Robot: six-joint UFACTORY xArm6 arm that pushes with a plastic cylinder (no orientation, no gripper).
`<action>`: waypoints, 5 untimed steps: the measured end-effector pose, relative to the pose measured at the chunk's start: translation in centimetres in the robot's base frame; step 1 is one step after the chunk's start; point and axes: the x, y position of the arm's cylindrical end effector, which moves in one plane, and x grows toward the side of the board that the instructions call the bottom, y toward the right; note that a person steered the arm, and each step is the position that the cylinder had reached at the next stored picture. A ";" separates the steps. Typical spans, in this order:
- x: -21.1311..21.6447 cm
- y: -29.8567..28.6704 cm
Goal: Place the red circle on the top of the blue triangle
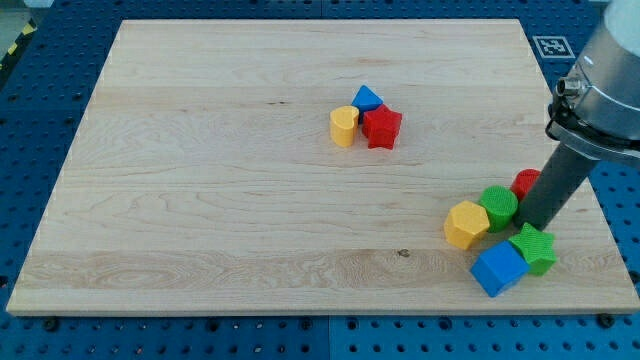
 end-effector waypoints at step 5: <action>-1.1 -0.3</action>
